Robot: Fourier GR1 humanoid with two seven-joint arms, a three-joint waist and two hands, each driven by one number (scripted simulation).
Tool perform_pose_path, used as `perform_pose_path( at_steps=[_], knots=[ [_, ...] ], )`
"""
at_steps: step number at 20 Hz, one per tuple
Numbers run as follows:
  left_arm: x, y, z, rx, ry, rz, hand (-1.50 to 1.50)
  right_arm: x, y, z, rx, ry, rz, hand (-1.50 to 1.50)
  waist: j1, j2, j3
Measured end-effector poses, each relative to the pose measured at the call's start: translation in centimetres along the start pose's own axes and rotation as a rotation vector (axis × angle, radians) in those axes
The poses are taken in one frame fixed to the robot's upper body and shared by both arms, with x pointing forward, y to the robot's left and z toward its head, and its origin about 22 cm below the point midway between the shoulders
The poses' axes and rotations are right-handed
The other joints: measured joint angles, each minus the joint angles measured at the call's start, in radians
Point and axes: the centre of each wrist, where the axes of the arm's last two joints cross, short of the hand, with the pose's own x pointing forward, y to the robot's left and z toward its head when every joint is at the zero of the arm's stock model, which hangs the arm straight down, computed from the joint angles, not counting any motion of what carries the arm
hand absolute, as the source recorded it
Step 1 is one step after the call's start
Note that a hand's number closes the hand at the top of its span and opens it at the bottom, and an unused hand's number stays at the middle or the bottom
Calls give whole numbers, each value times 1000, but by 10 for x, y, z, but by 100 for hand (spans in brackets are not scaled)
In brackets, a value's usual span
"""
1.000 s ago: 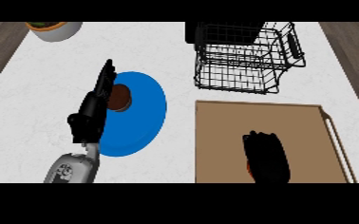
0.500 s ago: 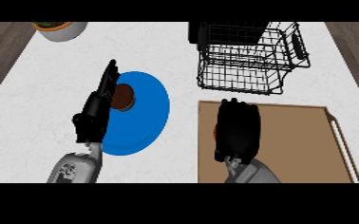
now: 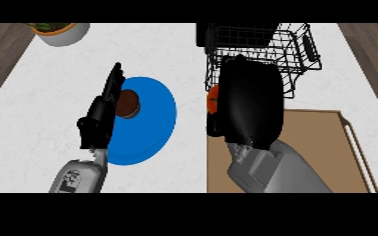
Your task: Pick the tomato from the tray and place it in the tiered basket
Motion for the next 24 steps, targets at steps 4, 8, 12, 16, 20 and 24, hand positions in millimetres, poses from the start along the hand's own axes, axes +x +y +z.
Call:
perform_pose_path(
  at_steps=[4,8,12,16,20,24],
  knots=[
    [-2,2,-2,4,7,-5,0,4,-33,-16,-19,4,-52,150,-3,-1,0],
    [-2,1,1,-4,7,-3,0,7,-56,-35,-11,39,-152,150,7,1,1],
    [-2,2,0,2,6,3,0,16,-73,-54,-1,51,-187,150,0,4,1],
    [-2,1,0,6,4,5,0,25,-78,-73,-8,87,-183,150,-4,6,1],
    [-4,1,1,18,1,7,0,22,-73,-96,-8,133,-136,150,-10,7,2],
    [-2,4,4,16,2,4,0,13,-69,-120,-9,176,-98,150,-13,7,2]
  ],
)
